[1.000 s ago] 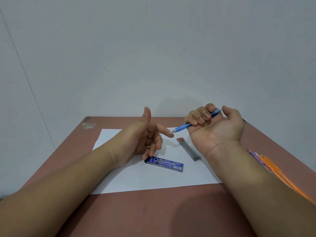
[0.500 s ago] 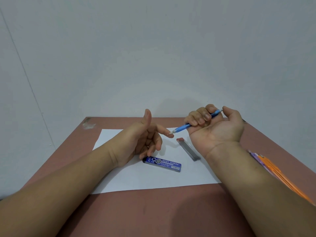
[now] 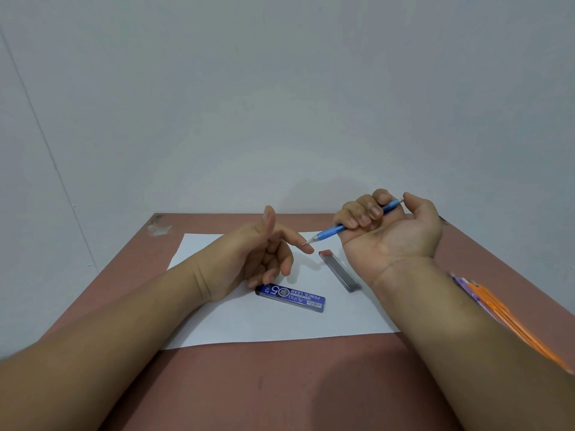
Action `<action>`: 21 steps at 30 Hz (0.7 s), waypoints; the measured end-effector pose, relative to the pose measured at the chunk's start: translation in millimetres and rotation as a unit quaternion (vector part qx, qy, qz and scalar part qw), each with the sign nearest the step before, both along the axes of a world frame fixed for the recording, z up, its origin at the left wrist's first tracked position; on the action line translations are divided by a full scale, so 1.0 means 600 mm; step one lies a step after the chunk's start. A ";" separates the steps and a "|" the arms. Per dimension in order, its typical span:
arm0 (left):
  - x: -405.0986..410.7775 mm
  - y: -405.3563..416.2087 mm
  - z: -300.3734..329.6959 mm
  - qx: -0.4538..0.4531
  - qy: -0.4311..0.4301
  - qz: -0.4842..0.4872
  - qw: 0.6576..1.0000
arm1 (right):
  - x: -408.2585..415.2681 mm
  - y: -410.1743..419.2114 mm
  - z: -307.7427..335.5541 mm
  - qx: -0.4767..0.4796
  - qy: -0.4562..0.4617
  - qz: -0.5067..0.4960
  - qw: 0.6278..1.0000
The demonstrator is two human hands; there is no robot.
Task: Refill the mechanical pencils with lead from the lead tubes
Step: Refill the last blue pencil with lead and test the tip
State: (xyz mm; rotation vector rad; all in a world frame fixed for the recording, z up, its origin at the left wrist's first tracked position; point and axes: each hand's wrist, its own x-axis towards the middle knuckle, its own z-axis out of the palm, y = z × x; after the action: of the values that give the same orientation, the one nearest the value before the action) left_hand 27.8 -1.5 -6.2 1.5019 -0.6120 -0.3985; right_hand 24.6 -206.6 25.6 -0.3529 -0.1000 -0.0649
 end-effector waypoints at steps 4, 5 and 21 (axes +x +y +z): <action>0.000 0.000 -0.001 -0.001 0.000 0.001 1.000 | 0.002 0.001 -0.001 -0.001 0.001 0.002 1.000; 0.000 0.000 -0.001 -0.001 0.000 0.000 1.000 | 0.002 0.001 -0.002 0.000 0.001 0.001 1.000; 0.005 0.001 -0.004 0.028 -0.013 0.016 0.999 | -0.002 0.001 0.001 0.003 -0.010 0.010 1.000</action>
State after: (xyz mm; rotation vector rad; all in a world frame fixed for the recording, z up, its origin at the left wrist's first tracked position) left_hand 31.0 -1.0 -8.6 1.5708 -0.6009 -0.3741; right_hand 23.5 -205.9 26.4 -0.3456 -0.1237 -0.0500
